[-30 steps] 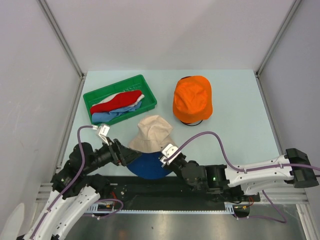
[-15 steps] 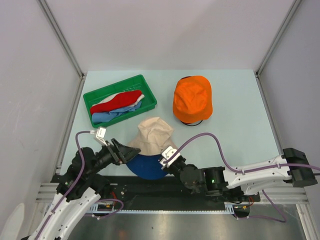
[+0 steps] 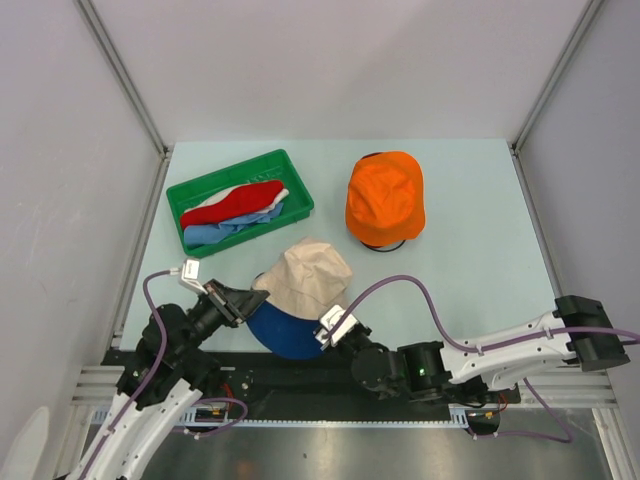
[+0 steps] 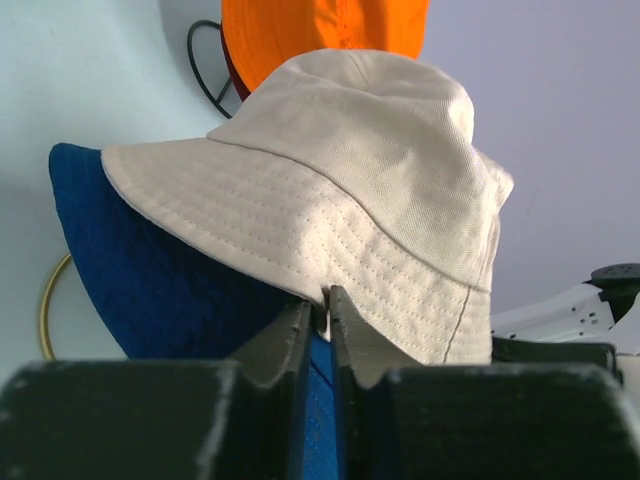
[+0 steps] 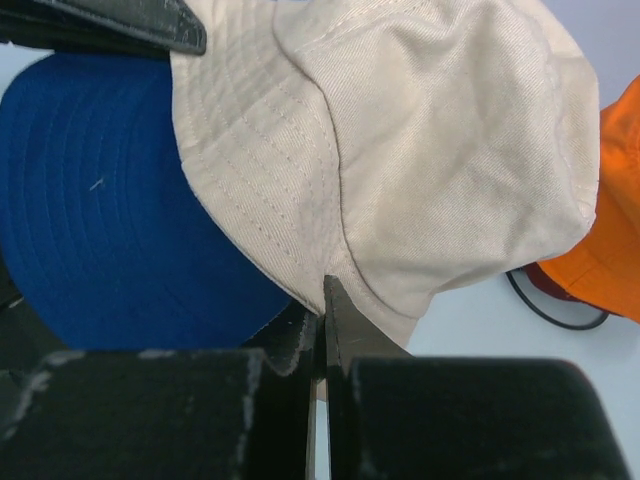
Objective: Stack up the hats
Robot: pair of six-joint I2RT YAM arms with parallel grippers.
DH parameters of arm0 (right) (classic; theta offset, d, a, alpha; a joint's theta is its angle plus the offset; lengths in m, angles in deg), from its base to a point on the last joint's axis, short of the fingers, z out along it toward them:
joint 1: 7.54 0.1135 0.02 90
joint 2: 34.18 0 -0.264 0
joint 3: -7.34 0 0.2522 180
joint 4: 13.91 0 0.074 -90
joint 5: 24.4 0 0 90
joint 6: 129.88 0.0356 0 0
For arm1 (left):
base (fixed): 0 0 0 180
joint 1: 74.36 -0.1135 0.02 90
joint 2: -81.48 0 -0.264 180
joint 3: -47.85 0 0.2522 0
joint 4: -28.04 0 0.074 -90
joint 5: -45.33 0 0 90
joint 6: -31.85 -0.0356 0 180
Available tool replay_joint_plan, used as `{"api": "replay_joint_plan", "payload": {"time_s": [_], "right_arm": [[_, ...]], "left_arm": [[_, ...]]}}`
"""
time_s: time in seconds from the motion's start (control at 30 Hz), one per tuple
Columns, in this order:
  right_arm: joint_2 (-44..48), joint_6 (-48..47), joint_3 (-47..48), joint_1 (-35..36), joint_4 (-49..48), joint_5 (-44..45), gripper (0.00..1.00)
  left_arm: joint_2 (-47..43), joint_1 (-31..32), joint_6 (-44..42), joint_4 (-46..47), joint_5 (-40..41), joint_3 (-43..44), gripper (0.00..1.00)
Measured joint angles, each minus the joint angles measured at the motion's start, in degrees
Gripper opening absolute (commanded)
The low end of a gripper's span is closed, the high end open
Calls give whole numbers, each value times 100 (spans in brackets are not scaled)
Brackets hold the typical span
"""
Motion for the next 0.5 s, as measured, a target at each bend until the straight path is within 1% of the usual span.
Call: {"api": "replay_joint_plan", "payload": {"time_s": [0.03,0.07,0.1,0.27,0.5], "right_arm": [[-20,31,0,28,31,33,0],[-48,79,0,68,87,79,0],[-74,127,0,101,149,114,0],[-170,415,2,214,437,188,4],[-170,927,17,317,857,181,5]], "left_arm": [[-31,0,22,7,24,-24,8],[-48,0,37,15,42,-42,1],[-61,0,42,26,55,-61,0],[-68,4,50,33,144,-81,0],[63,46,-133,-243,190,85,0]]}}
